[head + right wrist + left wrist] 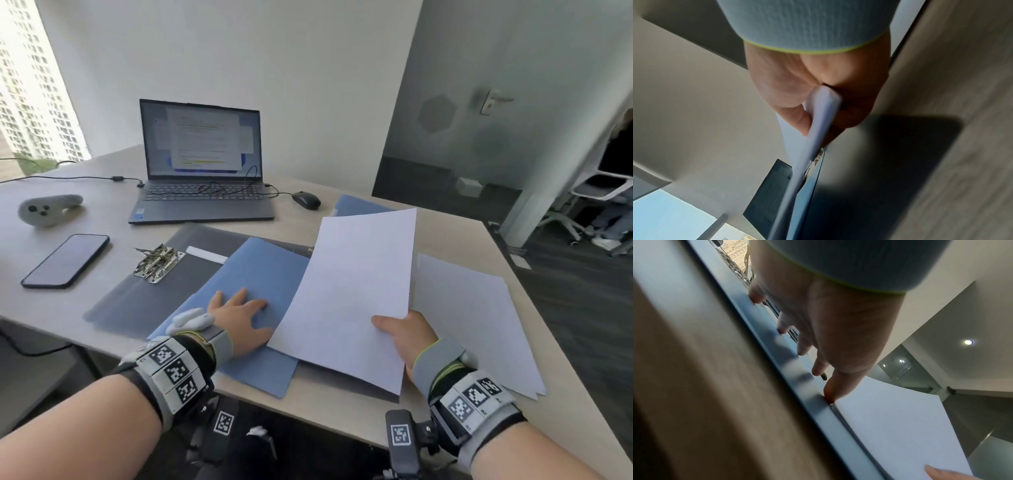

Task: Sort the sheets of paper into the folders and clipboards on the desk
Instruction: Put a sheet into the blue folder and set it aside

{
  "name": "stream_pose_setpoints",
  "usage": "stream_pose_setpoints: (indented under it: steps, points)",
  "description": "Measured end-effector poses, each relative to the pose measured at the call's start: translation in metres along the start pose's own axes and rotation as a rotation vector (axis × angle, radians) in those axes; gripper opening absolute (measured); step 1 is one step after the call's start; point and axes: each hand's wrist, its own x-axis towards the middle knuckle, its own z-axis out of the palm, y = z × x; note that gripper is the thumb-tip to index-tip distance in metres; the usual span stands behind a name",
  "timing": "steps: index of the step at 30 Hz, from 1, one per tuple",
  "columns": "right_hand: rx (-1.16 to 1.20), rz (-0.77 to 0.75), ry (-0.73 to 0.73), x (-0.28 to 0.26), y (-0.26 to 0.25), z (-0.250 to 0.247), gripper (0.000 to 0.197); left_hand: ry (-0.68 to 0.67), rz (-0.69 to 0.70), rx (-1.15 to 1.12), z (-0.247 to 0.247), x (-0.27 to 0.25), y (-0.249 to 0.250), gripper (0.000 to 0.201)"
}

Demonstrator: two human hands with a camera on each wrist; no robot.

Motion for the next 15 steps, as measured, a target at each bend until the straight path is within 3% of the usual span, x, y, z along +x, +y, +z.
stream_pose_setpoints:
  steps: [5,8,10,15]
  points:
    - [-0.166,-0.001,-0.014,0.006,0.004,0.010,0.014,0.117,-0.124,0.002,-0.015,-0.004,-0.026,0.075]
    - [-0.167,0.010,0.000,0.009,0.007,0.008,0.010,0.106,-0.203,-0.054,-0.022,0.003,-0.044,0.102]
    - [-0.154,0.019,0.000,0.011,0.008,0.009,0.007,0.084,-0.227,-0.062,-0.028,0.004,-0.053,0.109]
    - [-0.110,0.024,0.012,0.008,0.008,0.010,0.006,0.133,-0.192,-0.246,-0.048,-0.003,-0.057,0.079]
